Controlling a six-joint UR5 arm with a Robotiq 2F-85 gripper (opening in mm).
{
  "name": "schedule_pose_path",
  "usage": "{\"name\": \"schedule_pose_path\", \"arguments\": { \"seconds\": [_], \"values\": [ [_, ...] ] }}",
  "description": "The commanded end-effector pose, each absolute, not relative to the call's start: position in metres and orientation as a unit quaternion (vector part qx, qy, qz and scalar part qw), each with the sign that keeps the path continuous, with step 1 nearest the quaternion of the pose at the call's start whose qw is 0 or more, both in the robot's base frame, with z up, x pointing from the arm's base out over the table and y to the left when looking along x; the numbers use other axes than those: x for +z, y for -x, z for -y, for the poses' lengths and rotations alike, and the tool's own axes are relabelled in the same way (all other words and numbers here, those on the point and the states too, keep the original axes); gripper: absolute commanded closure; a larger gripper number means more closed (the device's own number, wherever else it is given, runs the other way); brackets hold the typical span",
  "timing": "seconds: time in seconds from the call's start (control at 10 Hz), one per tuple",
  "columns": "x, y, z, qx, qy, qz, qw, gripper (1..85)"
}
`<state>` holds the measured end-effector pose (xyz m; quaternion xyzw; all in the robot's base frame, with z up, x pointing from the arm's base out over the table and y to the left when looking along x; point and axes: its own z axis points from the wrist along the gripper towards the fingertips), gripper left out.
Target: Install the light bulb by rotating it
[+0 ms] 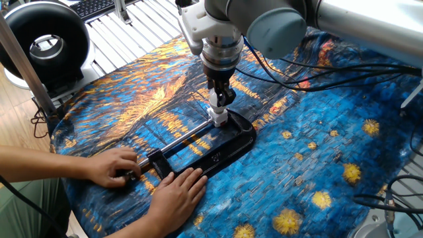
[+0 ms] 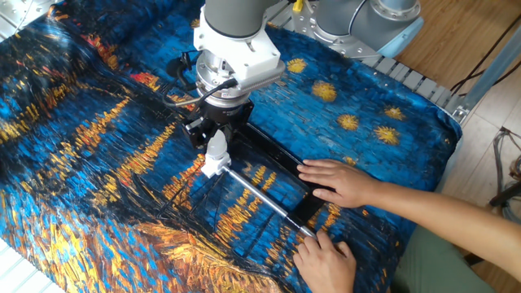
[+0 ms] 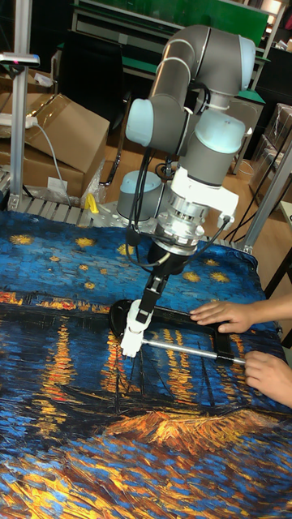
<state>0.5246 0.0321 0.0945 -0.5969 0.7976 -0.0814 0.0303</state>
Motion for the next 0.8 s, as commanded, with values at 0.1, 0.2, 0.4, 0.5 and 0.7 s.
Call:
{"name": "schedule_pose_path", "arguments": {
  "seconds": [0.1,0.2,0.4,0.5,0.7],
  "values": [
    [0.092,-0.520,-0.033,-0.070,0.591,-0.803,0.030,30.7],
    [0.090,-0.514,-0.033,-0.060,0.586,-0.808,0.026,30.7],
    [0.089,-0.509,-0.032,-0.048,0.581,-0.812,0.021,30.7],
    [0.090,-0.508,-0.031,-0.046,0.581,-0.813,0.018,30.7],
    [0.093,-0.506,-0.026,-0.045,0.580,-0.813,0.013,30.7]
  ]
}}
